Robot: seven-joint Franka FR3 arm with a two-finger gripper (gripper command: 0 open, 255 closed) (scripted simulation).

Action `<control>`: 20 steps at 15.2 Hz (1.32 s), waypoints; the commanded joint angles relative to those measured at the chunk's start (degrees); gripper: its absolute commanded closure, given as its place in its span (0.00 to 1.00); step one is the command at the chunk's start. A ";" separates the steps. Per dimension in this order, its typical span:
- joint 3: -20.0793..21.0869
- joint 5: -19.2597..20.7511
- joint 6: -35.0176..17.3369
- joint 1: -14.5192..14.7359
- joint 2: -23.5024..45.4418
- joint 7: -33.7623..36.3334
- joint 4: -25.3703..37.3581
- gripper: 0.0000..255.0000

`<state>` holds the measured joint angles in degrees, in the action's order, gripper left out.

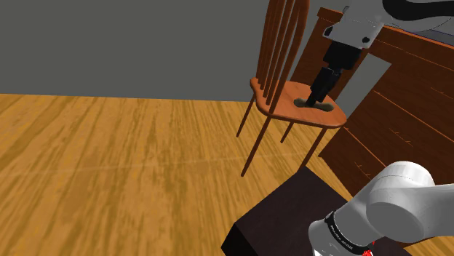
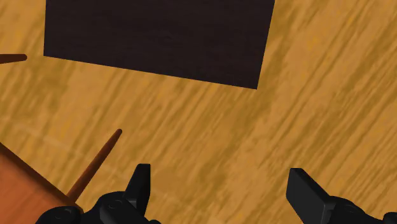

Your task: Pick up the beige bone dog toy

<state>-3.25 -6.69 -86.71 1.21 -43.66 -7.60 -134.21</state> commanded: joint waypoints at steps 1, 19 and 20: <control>0.00 0.00 0.00 0.00 0.00 0.00 0.00 0.00; -24.74 19.64 -10.51 0.58 12.18 -43.88 1.11 0.00; -26.16 20.13 -11.45 0.90 13.77 -46.33 1.97 0.00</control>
<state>-28.05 12.86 -97.01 1.77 -31.42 -51.36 -132.84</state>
